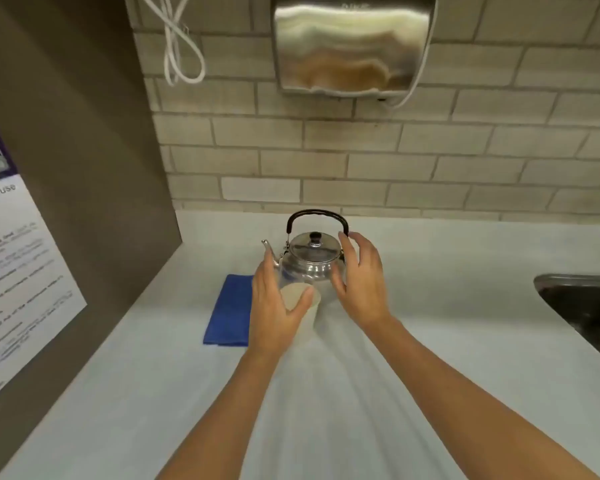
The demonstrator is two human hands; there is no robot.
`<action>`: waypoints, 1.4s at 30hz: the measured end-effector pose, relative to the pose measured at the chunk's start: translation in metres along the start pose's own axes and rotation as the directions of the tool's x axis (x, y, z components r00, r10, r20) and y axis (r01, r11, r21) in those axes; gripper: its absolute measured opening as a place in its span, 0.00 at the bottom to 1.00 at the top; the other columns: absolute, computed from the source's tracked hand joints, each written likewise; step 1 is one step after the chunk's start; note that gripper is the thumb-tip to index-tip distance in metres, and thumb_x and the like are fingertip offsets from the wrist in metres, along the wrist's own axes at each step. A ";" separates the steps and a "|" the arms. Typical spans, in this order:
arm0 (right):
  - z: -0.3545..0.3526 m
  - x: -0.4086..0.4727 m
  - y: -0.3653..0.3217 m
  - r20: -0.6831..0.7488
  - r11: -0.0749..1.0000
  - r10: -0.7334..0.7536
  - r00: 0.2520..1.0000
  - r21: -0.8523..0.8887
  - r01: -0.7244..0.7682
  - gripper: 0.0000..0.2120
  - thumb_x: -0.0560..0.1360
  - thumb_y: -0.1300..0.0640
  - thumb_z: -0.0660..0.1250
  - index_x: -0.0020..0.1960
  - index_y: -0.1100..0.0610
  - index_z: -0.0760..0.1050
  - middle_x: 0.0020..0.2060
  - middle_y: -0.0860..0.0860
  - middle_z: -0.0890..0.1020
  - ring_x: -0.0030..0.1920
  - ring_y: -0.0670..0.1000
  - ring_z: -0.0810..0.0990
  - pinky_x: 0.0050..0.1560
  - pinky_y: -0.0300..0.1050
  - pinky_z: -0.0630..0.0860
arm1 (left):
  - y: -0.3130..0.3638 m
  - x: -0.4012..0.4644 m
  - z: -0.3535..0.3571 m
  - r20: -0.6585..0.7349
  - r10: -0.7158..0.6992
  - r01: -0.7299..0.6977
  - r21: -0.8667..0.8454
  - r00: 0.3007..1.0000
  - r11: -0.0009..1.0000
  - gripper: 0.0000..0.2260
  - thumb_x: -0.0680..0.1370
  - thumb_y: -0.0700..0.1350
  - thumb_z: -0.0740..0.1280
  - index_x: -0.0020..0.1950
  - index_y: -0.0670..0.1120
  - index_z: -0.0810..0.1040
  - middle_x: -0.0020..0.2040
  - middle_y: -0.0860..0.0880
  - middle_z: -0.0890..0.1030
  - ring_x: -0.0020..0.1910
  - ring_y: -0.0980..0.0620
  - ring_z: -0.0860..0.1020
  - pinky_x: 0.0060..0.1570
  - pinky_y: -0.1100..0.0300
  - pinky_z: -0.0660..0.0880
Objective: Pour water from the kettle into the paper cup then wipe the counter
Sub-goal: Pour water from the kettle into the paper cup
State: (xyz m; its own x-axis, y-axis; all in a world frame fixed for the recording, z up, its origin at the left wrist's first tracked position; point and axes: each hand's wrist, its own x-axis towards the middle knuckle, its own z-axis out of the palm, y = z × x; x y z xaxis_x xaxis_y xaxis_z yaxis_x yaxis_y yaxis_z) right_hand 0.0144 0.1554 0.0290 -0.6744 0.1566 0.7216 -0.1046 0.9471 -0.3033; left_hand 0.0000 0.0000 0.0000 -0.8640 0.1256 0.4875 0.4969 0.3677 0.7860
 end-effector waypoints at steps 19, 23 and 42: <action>0.055 0.117 0.034 0.385 0.999 -0.030 0.923 -0.010 0.036 0.21 0.77 0.49 0.61 0.69 0.46 0.65 0.61 0.58 0.72 0.58 0.60 0.72 0.54 0.55 0.74 | -0.042 -0.034 0.040 0.098 -0.329 0.340 -0.134 0.939 0.931 0.39 0.70 0.52 0.72 0.74 0.55 0.51 0.73 0.54 0.65 0.69 0.56 0.66 0.69 0.55 0.65; 0.068 0.140 0.035 0.499 0.998 -0.046 0.865 0.052 0.023 0.16 0.77 0.46 0.61 0.64 0.44 0.72 0.54 0.57 0.78 0.55 0.58 0.76 0.53 0.50 0.74 | -0.046 -0.035 0.042 0.103 -0.337 0.349 -0.127 0.936 0.929 0.37 0.70 0.54 0.71 0.73 0.54 0.55 0.71 0.55 0.68 0.69 0.56 0.67 0.69 0.51 0.67; 0.026 0.153 0.044 0.399 0.976 -0.133 0.907 0.210 0.051 0.11 0.73 0.47 0.67 0.53 0.46 0.80 0.50 0.47 0.85 0.48 0.49 0.82 0.45 0.42 0.74 | -0.051 -0.034 0.043 0.105 -0.334 0.345 -0.117 0.937 0.931 0.33 0.71 0.49 0.72 0.70 0.54 0.57 0.65 0.56 0.69 0.65 0.56 0.68 0.65 0.59 0.66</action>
State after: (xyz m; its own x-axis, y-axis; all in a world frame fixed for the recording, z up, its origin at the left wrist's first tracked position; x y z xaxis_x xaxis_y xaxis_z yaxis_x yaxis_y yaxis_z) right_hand -0.1125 0.2141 0.1103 -0.8894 -0.0955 0.4470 -0.2899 0.8740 -0.3901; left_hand 0.0000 0.0163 -0.0730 -0.9839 0.0913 0.1540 0.1736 0.2776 0.9449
